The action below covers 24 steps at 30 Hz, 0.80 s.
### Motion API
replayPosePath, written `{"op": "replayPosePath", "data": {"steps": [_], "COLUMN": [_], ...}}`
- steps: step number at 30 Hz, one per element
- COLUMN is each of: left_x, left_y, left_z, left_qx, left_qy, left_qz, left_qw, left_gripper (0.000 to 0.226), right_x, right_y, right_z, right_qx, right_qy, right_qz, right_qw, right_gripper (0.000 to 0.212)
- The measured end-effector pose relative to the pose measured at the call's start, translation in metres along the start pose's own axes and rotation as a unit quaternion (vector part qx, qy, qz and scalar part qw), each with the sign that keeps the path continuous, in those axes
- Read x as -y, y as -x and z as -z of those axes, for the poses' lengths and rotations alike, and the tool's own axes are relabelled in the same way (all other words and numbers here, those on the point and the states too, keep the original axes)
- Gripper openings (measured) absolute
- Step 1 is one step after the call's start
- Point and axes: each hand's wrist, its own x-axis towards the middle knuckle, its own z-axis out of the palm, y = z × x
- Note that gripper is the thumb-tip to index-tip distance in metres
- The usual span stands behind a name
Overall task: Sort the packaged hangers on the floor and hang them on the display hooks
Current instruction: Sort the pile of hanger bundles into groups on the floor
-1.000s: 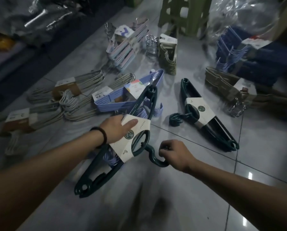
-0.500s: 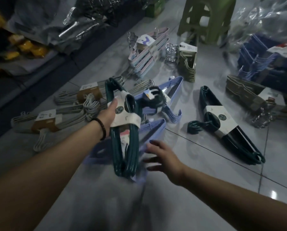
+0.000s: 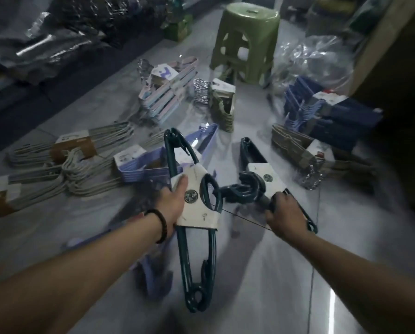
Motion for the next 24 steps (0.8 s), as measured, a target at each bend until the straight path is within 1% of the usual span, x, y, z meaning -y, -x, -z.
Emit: {"op": "replayPosePath", "data": {"steps": [1, 3, 5, 6, 8, 10, 12, 15, 18, 20, 22, 24], "left_x": [0.013, 0.036, 0.045, 0.051, 0.059, 0.065, 0.074, 0.087, 0.096, 0.1, 0.105, 0.106], "left_y": [-0.005, -0.009, 0.002, 0.004, 0.01, 0.014, 0.014, 0.016, 0.016, 0.013, 0.005, -0.001], "left_z": [-0.012, -0.037, -0.062, -0.072, -0.091, -0.104, -0.109, -0.111, -0.111, -0.11, -0.107, -0.107], "left_qx": [-0.001, 0.016, 0.027, 0.034, 0.049, 0.057, 0.069, 0.085, 0.088, 0.082, 0.09, 0.103], "left_qy": [-0.02, -0.066, -0.101, -0.108, -0.143, -0.158, -0.143, -0.141, -0.156, -0.163, -0.149, -0.151], "left_qz": [-0.003, -0.021, -0.021, -0.021, -0.019, -0.012, -0.007, -0.002, -0.015, -0.006, 0.007, 0.039], "left_qw": [1.0, 0.997, 0.994, 0.993, 0.988, 0.986, 0.987, 0.986, 0.984, 0.983, 0.985, 0.982], "left_gripper": [0.093, 0.084, 0.088, 0.086, 0.072, 0.06, 0.051, 0.05, 0.059, 0.064, 0.062, 0.066], "right_x": [-0.022, -0.055, -0.075, -0.081, -0.086, -0.087, -0.091, -0.101, -0.106, -0.104, -0.098, -0.089], "right_y": [-0.003, -0.002, 0.0, 0.0, -0.003, -0.008, -0.01, -0.014, -0.026, -0.036, -0.044, -0.048], "right_z": [0.003, 0.006, 0.005, 0.004, 0.003, 0.004, 0.005, 0.012, 0.029, 0.042, 0.057, 0.074], "right_qx": [0.015, 0.059, 0.076, 0.078, 0.083, 0.091, 0.075, 0.016, -0.03, -0.052, -0.069, -0.071], "right_qy": [0.031, 0.098, 0.169, 0.199, 0.227, 0.222, 0.199, 0.113, 0.061, 0.036, -0.03, -0.146], "right_qz": [-0.027, -0.04, -0.005, 0.012, 0.017, 0.01, 0.023, 0.038, 0.06, 0.066, 0.032, -0.005], "right_qw": [0.999, 0.993, 0.983, 0.977, 0.97, 0.971, 0.977, 0.993, 0.996, 0.996, 0.997, 0.987], "right_gripper": [0.047, 0.055, 0.052, 0.05, 0.051, 0.057, 0.056, 0.044, 0.033, 0.03, 0.029, 0.028]}}
